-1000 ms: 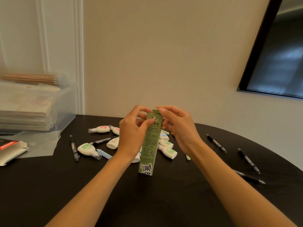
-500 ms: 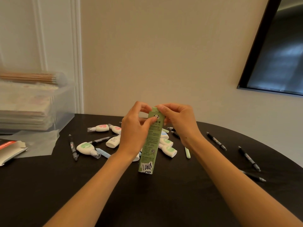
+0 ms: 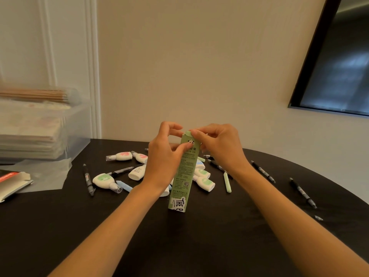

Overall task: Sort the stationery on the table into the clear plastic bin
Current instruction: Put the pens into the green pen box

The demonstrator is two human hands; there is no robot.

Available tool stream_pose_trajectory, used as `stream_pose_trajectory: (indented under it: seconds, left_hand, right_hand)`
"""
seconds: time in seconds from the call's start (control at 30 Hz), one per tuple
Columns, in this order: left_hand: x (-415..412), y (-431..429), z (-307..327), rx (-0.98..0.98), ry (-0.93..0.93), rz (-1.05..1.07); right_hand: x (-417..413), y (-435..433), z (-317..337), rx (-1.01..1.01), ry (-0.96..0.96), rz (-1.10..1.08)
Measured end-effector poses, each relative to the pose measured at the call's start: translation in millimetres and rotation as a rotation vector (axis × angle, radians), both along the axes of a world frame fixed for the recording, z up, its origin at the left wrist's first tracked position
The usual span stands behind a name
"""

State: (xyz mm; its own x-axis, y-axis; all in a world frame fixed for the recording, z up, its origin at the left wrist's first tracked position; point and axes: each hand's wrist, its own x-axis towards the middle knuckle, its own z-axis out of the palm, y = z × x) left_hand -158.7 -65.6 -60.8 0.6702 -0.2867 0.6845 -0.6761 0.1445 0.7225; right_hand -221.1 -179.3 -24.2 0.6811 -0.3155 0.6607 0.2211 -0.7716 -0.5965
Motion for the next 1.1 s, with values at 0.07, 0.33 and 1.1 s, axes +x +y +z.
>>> stream_pose_trajectory:
  seconds: [0.07,0.33,1.1]
  left_hand:
    - [0,0,0,-0.002,0.012,-0.001]
    - [-1,1,2,0.021,0.005,-0.043]
    - [7,-4,-34,0.541,0.162,-0.083]
  right_hand:
    - [-1,0,1,-0.103,-0.017,-0.017]
    - [-3,-2,8,0.008,0.050,0.025]
    - [-14,-14,-9,-0.036,0.086,0.000]
